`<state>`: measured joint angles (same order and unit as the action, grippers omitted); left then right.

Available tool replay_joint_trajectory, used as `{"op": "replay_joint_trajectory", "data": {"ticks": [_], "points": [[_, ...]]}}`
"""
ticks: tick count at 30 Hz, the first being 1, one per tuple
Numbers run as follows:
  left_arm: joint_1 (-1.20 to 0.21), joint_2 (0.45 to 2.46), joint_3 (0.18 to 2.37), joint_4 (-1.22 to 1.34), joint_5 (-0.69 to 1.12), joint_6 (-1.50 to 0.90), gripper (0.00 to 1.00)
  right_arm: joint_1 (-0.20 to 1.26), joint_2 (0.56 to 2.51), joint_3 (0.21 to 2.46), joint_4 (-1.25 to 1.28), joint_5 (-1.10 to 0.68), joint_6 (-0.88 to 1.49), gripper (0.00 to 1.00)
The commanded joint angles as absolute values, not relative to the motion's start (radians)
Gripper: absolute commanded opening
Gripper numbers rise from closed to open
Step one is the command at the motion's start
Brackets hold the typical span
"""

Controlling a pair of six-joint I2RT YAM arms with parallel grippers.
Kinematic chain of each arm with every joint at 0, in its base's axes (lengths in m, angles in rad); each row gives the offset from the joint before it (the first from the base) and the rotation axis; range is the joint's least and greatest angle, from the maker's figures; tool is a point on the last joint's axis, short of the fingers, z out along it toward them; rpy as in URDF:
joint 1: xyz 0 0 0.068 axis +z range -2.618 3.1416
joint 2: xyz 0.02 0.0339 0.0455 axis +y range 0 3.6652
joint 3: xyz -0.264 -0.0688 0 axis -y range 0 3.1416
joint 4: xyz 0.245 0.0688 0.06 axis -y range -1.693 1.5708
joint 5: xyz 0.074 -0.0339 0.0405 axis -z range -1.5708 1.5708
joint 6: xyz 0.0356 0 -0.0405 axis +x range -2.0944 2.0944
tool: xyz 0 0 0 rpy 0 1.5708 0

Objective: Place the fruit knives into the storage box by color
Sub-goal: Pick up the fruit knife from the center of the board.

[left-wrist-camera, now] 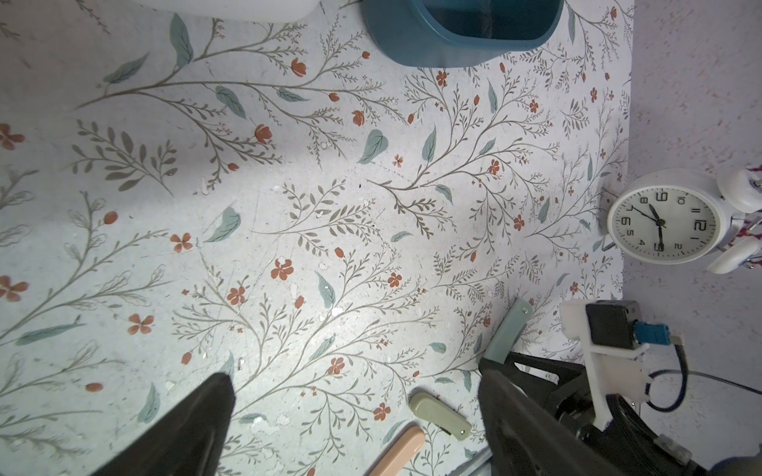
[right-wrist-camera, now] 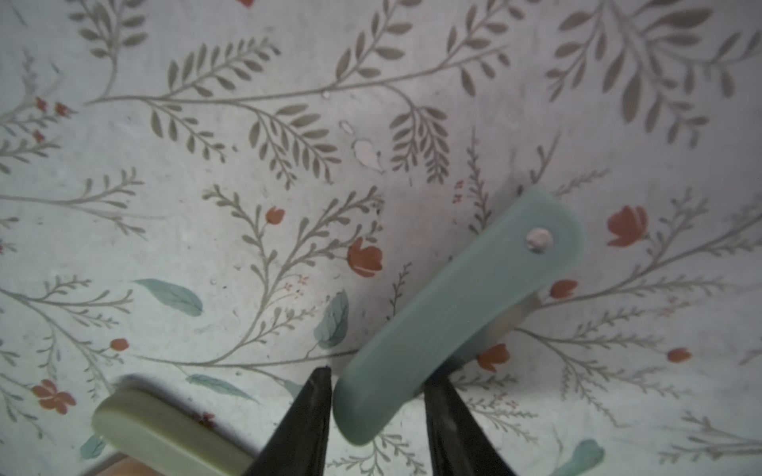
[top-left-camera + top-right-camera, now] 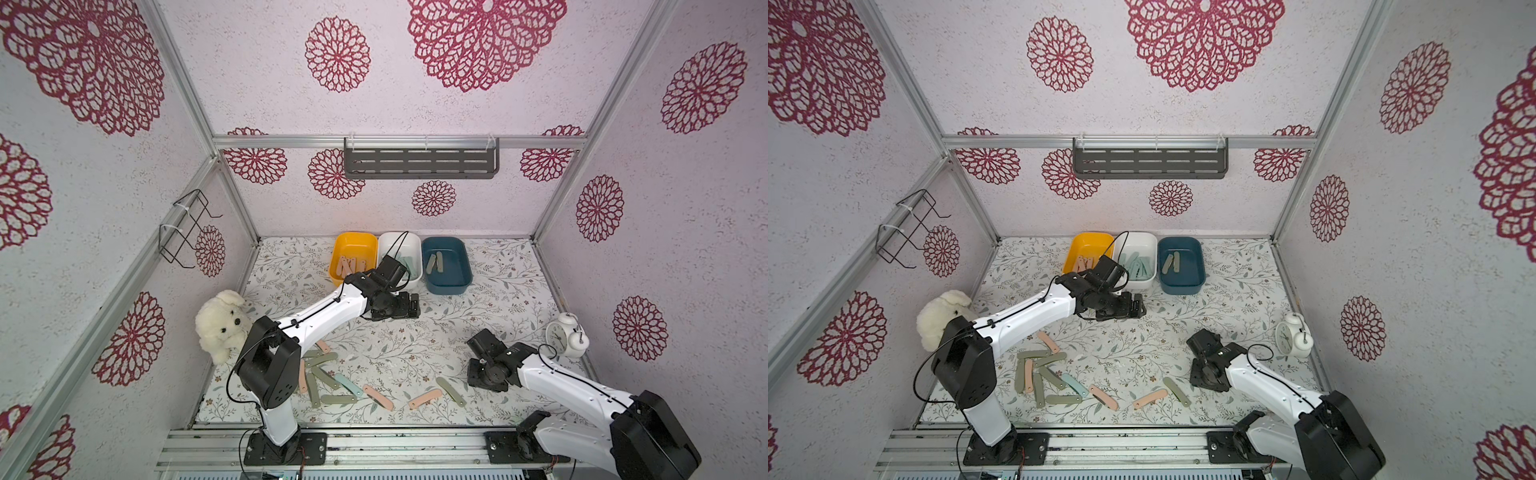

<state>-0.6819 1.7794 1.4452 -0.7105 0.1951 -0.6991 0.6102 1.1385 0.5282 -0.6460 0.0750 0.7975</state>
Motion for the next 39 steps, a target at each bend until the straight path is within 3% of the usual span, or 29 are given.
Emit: {"op": "replay_joint_trajectory", "data": {"ticks": [1, 16, 28, 33, 39], "points": [[-0.670, 1.778, 1.457, -0.674, 0.218, -0.681, 0.97, 0.607, 1.123, 0.573, -0.727, 0.119, 0.818, 0.41], [-0.656, 1.779, 1.444, -0.664, 0.237, -0.668, 0.97, 0.489, 1.034, 0.486, -0.660, 0.094, 0.848, 0.54], [-0.638, 1.768, 1.439, -0.656, 0.250, -0.669, 0.97, 0.480, 1.169, 0.489, -0.533, 0.030, 0.799, 0.52], [-0.628, 1.756, 1.439, -0.661, 0.237, -0.665, 0.97, 0.479, 1.211, 0.504, -0.519, 0.028, 0.774, 0.41], [-0.621, 1.768, 1.438, -0.653, 0.249, -0.667, 0.97, 0.480, 1.192, 0.488, -0.548, 0.030, 0.769, 0.37]]}}
